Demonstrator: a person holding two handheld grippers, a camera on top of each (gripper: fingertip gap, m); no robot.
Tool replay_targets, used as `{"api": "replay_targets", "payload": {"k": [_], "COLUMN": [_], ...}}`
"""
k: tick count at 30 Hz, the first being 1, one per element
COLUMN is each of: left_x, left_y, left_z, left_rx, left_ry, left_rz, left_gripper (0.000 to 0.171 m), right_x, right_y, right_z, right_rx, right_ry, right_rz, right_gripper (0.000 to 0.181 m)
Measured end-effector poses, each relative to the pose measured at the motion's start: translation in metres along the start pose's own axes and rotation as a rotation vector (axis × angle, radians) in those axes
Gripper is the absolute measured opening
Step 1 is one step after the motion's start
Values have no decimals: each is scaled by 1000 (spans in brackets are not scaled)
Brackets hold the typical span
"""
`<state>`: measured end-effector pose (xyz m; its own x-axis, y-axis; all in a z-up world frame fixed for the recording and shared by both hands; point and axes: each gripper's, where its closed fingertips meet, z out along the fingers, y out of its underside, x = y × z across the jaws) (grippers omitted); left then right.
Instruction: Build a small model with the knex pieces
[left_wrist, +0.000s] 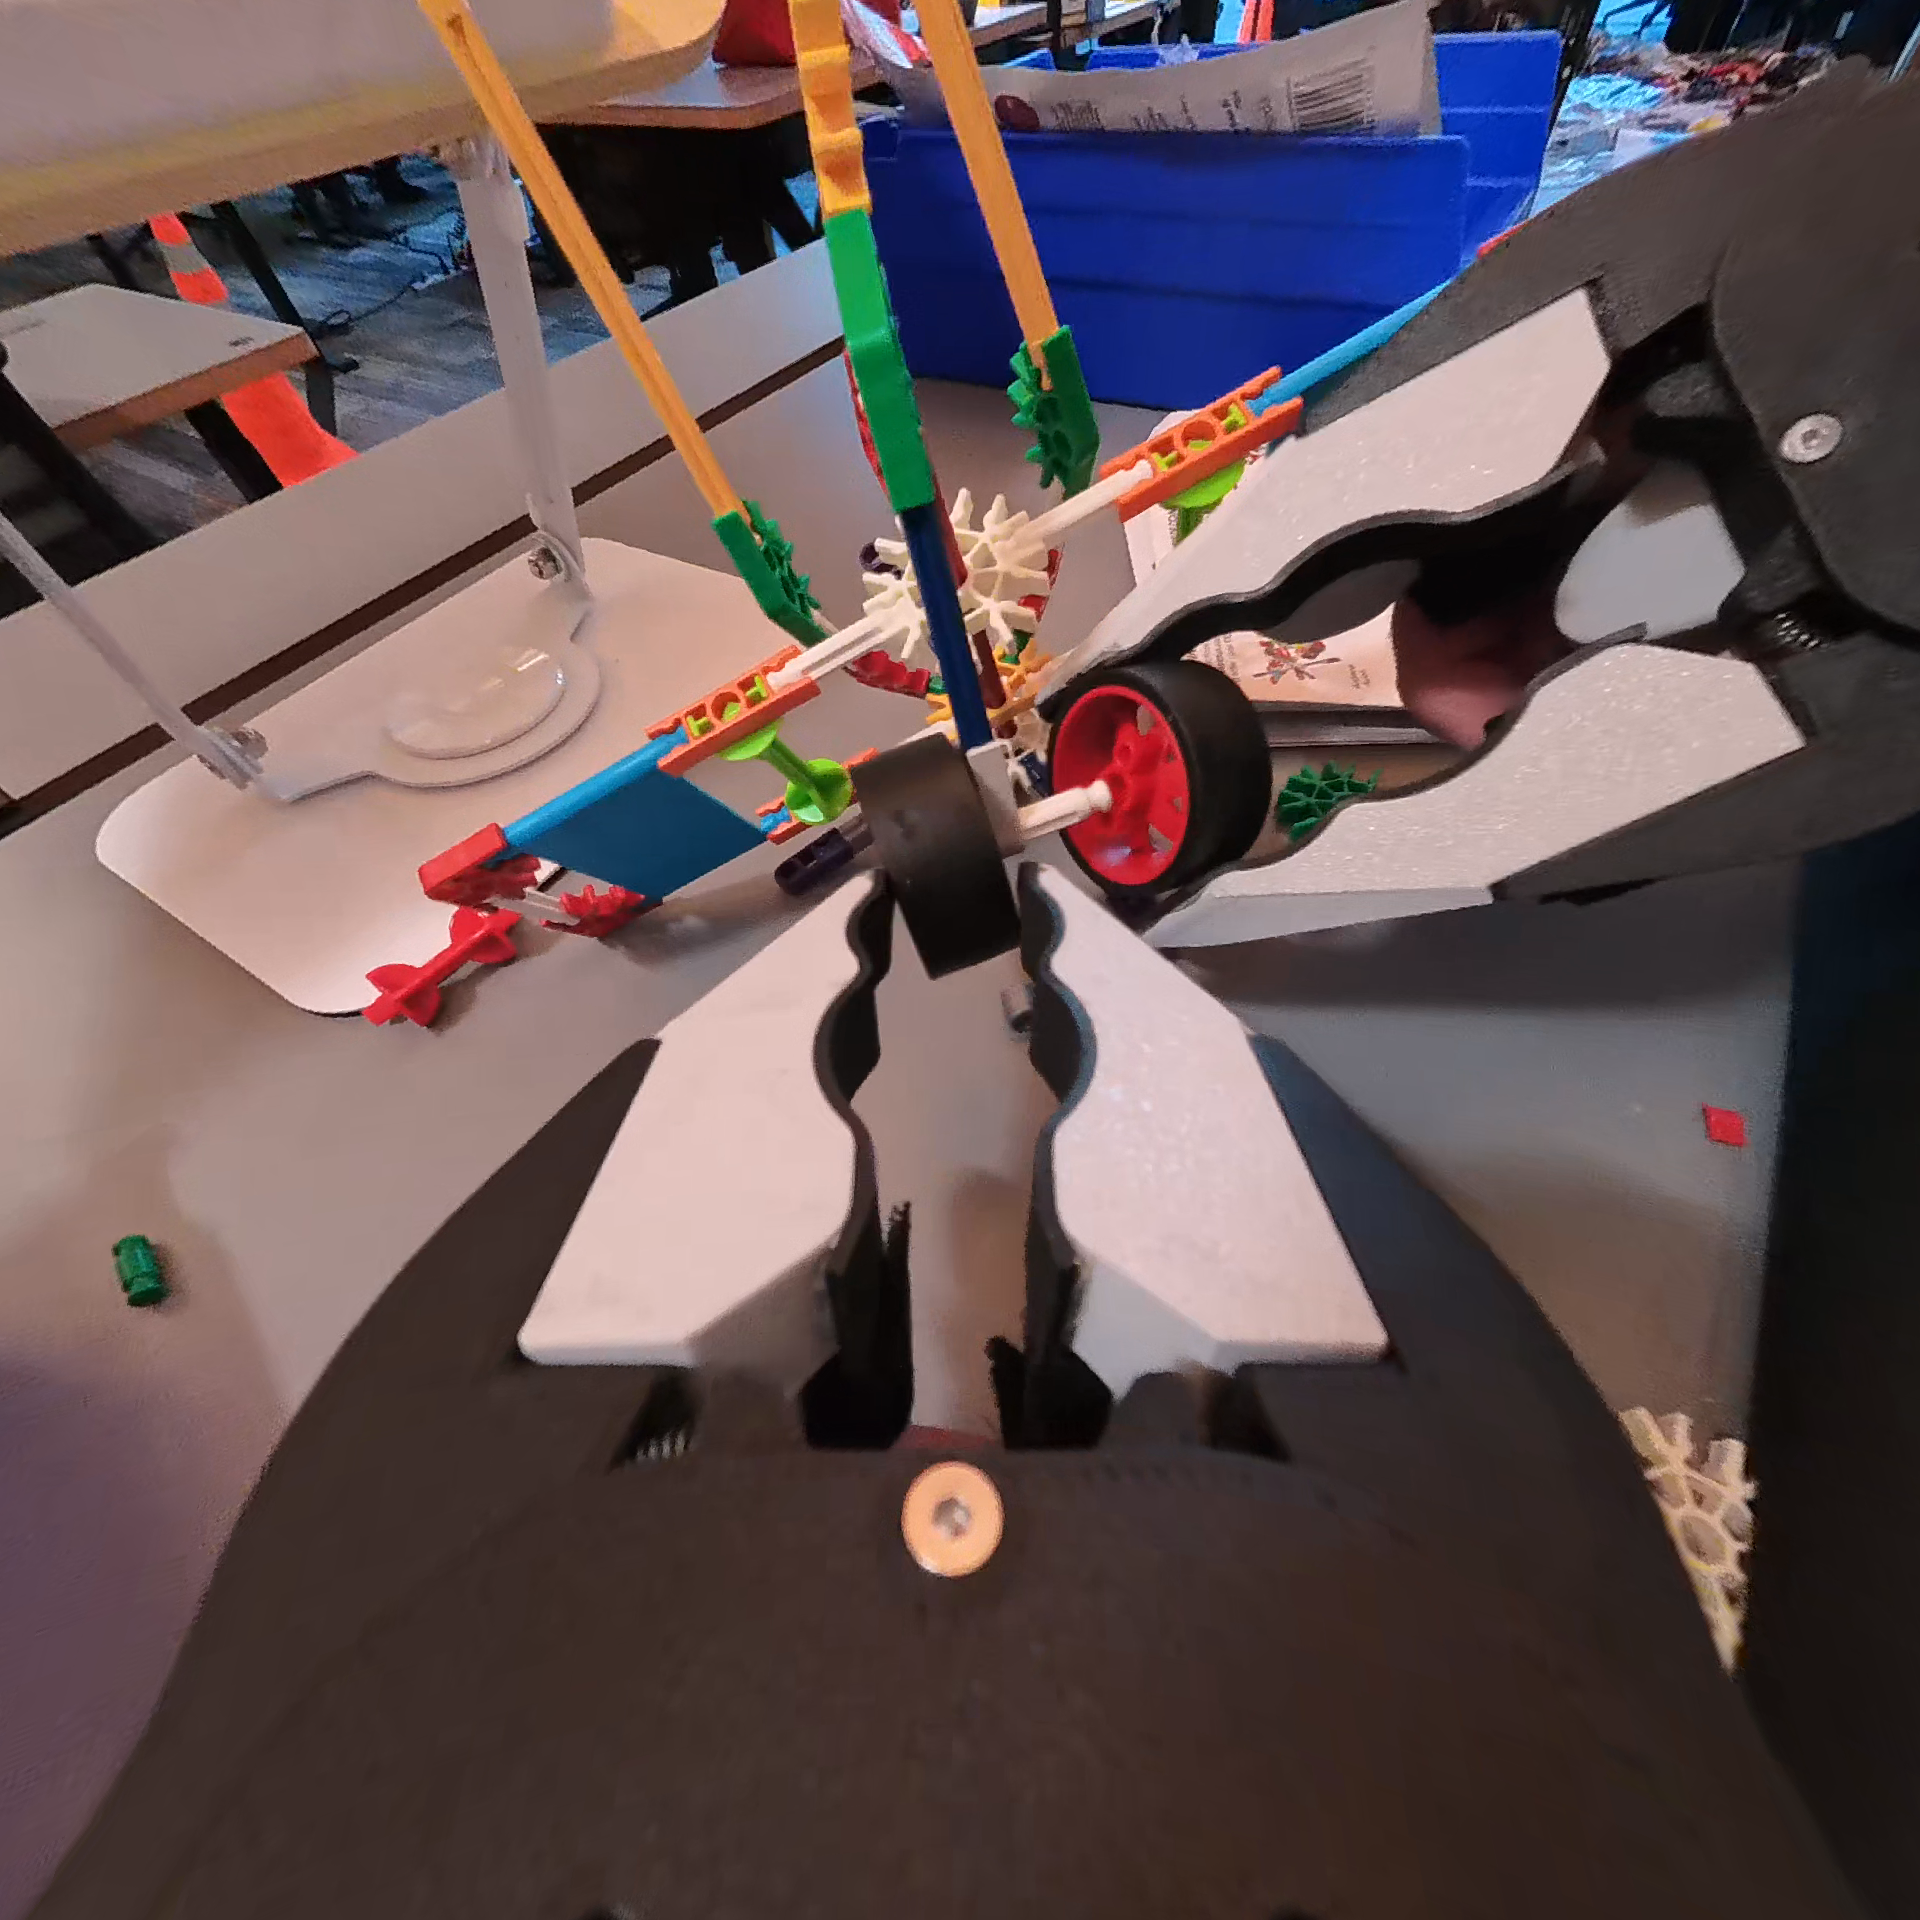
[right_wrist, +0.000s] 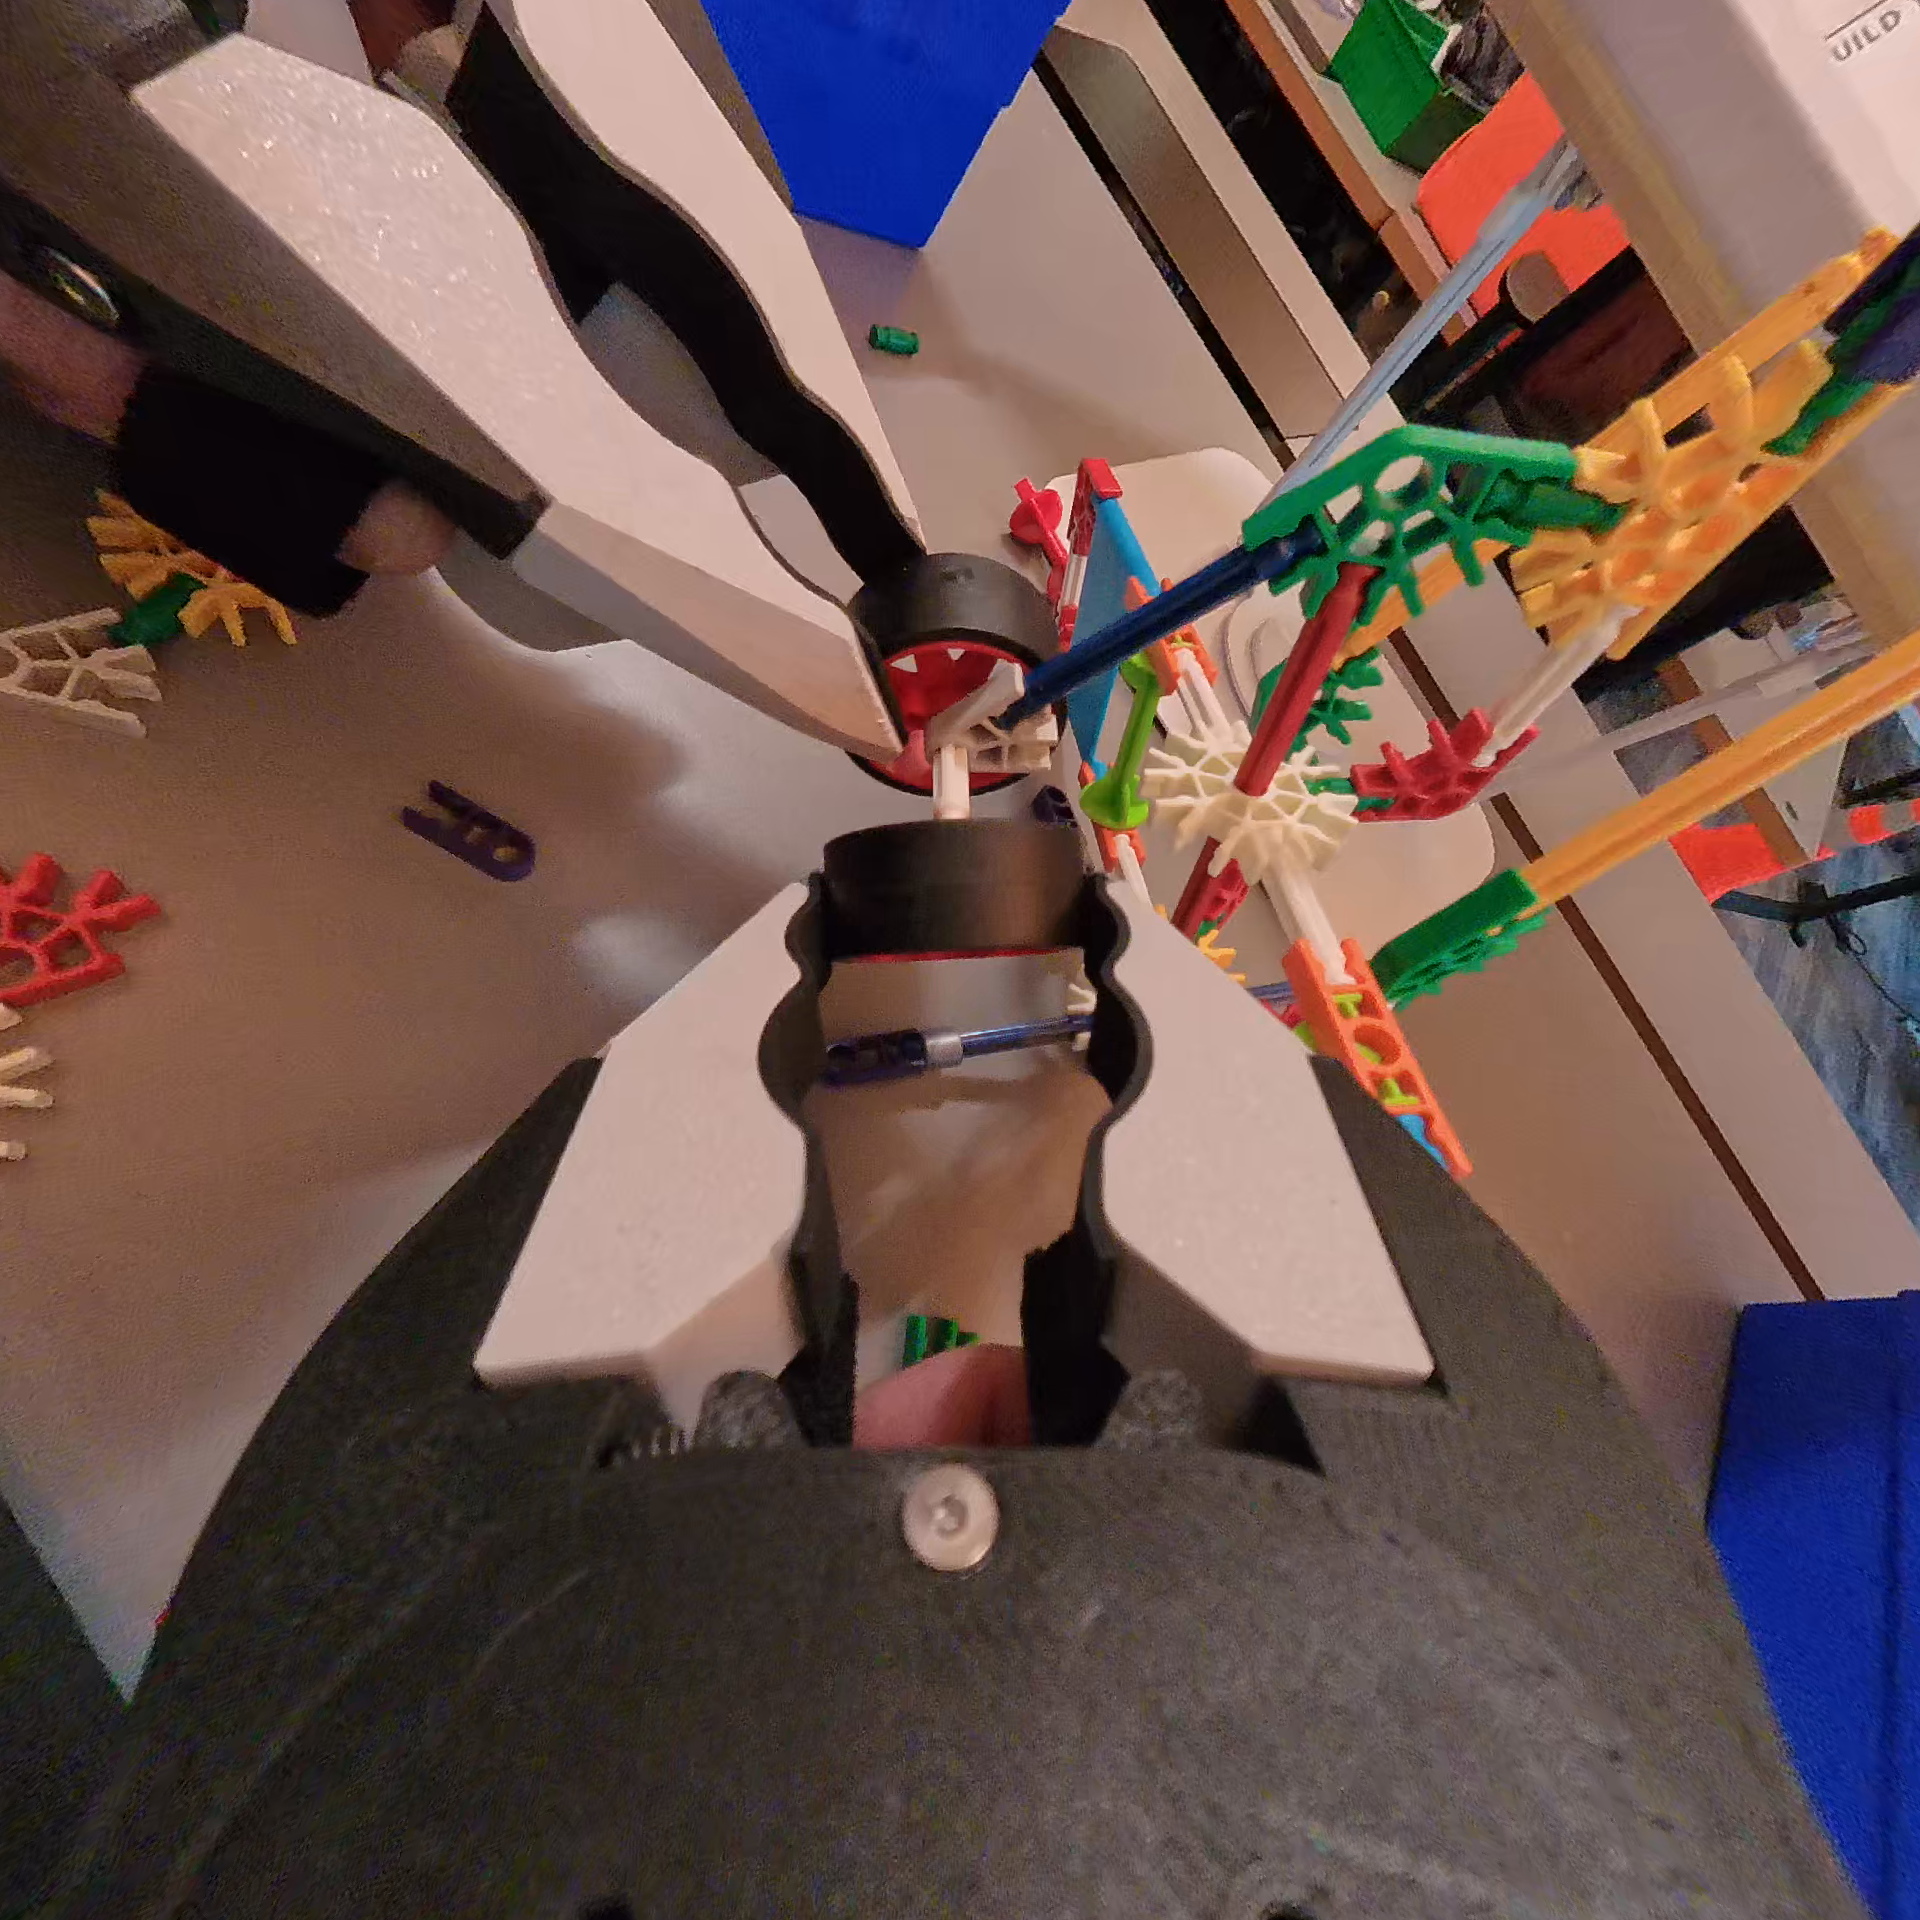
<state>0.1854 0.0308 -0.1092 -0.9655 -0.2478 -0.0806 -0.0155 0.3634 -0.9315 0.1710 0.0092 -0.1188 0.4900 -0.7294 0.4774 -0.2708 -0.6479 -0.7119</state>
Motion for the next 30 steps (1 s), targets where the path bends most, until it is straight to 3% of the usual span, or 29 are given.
{"api": "replay_targets", "payload": {"k": [30], "left_x": [3], "left_y": [-6], "left_z": [-1], "left_rx": [10], "left_ry": [-93], "left_rz": [165], "left_gripper": [19], "right_x": [-4], "right_y": [3], "right_z": [7], "right_rx": [-105], "right_ry": [-68], "right_rz": [108], "right_gripper": [46]}}
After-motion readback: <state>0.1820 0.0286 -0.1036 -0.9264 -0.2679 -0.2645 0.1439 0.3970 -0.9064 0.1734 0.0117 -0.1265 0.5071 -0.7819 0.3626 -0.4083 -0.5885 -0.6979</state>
